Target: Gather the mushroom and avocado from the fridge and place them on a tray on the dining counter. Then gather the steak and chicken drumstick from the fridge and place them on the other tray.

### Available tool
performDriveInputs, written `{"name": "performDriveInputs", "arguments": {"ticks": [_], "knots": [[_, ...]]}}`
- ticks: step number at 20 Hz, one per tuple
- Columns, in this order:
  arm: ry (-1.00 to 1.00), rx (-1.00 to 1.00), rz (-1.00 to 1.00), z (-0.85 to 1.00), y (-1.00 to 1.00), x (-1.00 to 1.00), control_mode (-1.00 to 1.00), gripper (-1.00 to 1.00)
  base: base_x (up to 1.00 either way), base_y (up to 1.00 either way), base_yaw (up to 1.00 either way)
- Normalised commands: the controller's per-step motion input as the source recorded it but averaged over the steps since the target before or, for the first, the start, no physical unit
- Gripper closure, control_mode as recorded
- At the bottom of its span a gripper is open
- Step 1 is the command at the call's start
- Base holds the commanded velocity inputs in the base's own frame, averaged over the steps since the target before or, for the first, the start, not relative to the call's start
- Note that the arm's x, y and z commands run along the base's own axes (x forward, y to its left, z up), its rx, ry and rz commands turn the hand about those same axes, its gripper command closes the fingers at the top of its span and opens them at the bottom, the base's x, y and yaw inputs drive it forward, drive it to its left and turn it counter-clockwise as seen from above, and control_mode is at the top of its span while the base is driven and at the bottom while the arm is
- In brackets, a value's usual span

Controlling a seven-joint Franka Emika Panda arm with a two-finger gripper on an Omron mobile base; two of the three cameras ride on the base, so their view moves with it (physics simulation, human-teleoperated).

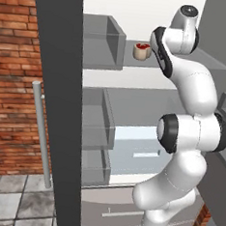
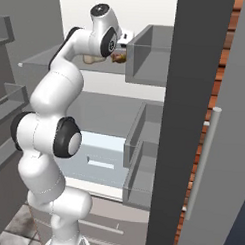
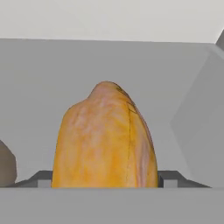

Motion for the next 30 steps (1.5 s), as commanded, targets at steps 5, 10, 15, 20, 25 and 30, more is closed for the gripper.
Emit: {"name": "performDriveInputs", "arguments": {"ticks": [5,10,15,20,25,30], "knots": [[-0.02,0.00,0.00,-0.05,0.00,-0.30,-1.00,1.00,0.00,0.00,0.00],[-0.20,0.00,0.00,-0.09,-0.04,-0.83,-1.00,1.00,0.00,0.00,0.00],[-0.18,0.00,0.00,0.00,0.00,-0.98,-1.00,1.00,0.00,0.00,0.00],[-0.06,0.00,0.00,0.00,0.00,-0.96,-1.00,1.00,0.00,0.00,0.00],[0.00,0.00,0.00,0.00,0.00,-0.97,-1.00,1.00,0.00,0.00,0.00],[0.00,0.00,0.00,0.00,0.00,-0.96,-1.00,1.00,0.00,0.00,0.00]]}}
